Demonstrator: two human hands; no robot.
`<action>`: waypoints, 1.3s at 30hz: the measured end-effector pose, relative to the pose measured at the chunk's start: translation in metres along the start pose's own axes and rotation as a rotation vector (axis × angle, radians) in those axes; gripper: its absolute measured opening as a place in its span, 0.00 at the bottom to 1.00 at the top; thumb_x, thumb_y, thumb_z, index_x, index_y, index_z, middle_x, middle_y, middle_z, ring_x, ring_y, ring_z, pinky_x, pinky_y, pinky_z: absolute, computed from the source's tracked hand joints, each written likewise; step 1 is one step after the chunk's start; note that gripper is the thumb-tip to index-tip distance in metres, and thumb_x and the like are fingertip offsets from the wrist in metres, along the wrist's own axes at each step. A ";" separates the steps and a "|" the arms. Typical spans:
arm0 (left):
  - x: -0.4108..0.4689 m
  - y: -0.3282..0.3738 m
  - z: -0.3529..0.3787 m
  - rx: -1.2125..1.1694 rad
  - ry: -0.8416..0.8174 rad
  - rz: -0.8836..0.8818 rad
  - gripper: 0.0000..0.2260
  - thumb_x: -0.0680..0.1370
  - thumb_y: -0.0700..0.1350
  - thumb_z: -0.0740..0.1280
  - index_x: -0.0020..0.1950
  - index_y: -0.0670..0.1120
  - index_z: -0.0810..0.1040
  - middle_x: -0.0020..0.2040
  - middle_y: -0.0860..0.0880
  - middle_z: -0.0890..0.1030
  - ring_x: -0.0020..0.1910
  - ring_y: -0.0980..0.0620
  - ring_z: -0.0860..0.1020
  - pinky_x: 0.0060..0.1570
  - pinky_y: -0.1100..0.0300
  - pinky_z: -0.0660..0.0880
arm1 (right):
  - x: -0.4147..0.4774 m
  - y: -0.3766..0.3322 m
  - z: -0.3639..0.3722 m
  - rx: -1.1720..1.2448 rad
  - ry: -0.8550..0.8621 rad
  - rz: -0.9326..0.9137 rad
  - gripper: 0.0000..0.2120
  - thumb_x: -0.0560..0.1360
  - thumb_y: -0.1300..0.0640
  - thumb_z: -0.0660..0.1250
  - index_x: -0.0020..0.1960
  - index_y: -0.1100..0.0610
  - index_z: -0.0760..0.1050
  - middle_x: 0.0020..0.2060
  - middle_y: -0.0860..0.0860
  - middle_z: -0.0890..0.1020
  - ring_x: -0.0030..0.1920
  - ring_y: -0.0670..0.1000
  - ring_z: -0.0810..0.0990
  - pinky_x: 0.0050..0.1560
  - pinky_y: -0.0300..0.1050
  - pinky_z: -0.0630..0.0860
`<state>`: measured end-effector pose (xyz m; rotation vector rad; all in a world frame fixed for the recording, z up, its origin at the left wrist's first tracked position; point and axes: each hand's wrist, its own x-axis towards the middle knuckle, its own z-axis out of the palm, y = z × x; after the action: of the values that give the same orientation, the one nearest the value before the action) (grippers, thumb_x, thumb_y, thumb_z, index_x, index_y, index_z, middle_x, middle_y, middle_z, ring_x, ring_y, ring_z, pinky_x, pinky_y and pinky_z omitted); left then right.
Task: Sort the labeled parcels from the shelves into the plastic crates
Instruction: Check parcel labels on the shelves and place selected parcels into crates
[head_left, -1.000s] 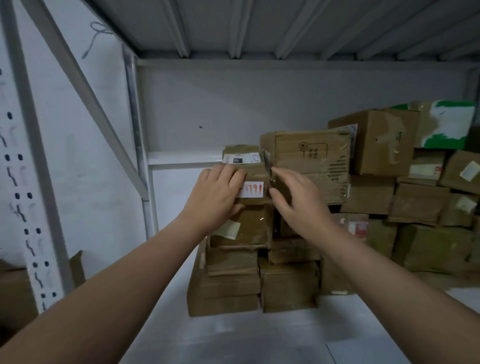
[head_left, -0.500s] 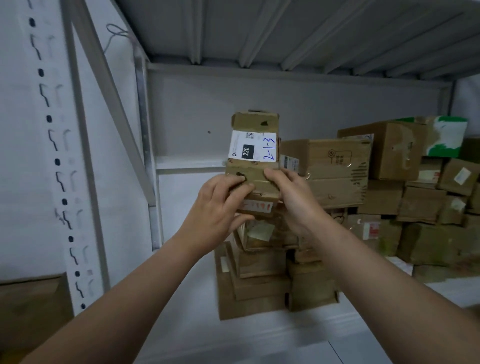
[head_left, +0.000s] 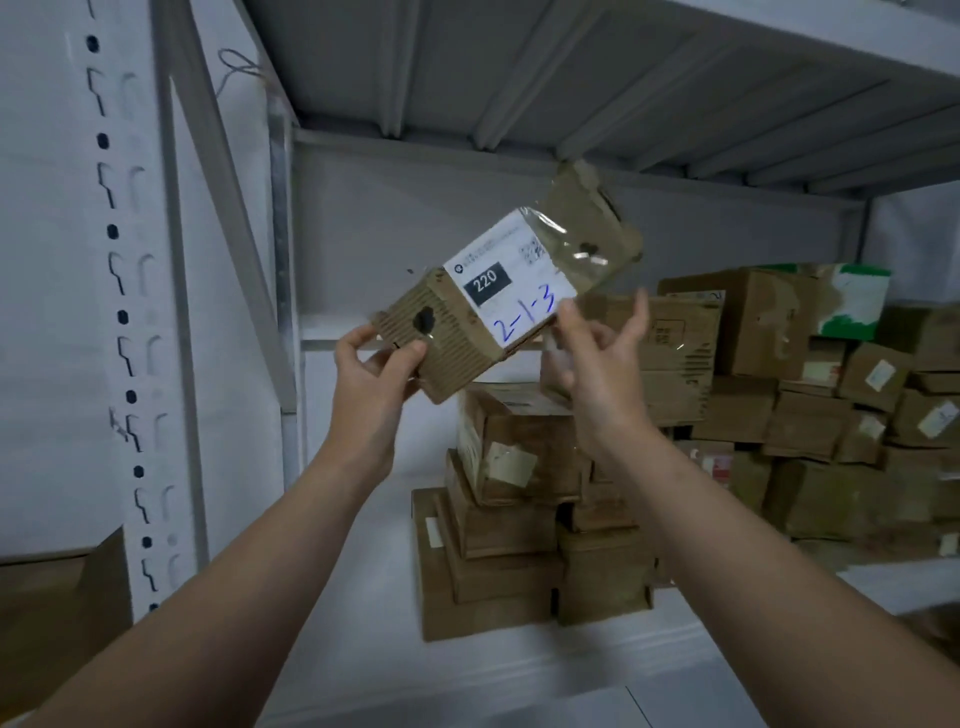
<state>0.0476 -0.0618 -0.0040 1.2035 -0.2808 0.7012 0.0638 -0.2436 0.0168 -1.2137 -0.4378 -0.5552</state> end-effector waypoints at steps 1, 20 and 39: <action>0.001 0.002 -0.003 0.024 0.009 0.027 0.18 0.79 0.39 0.65 0.65 0.48 0.63 0.51 0.49 0.81 0.51 0.51 0.80 0.58 0.51 0.76 | 0.004 -0.006 -0.010 0.019 0.064 -0.020 0.43 0.74 0.48 0.70 0.76 0.38 0.42 0.68 0.55 0.69 0.64 0.52 0.75 0.61 0.53 0.75; -0.035 -0.003 0.000 0.210 -0.227 0.293 0.23 0.82 0.36 0.58 0.76 0.50 0.60 0.70 0.51 0.71 0.69 0.58 0.69 0.71 0.54 0.65 | -0.042 0.004 -0.083 -0.456 -0.056 -0.312 0.30 0.80 0.53 0.61 0.70 0.27 0.51 0.74 0.49 0.64 0.74 0.48 0.62 0.73 0.58 0.62; -0.113 -0.025 -0.029 0.374 -0.245 0.285 0.26 0.82 0.35 0.54 0.72 0.57 0.51 0.72 0.51 0.65 0.71 0.57 0.65 0.71 0.57 0.62 | -0.102 0.045 -0.098 -0.235 -0.118 -0.322 0.29 0.79 0.71 0.58 0.73 0.54 0.51 0.68 0.46 0.65 0.67 0.37 0.68 0.66 0.31 0.64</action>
<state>-0.0269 -0.0791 -0.0957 1.6305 -0.5509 0.8789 0.0127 -0.3089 -0.1064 -1.4157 -0.6894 -0.8305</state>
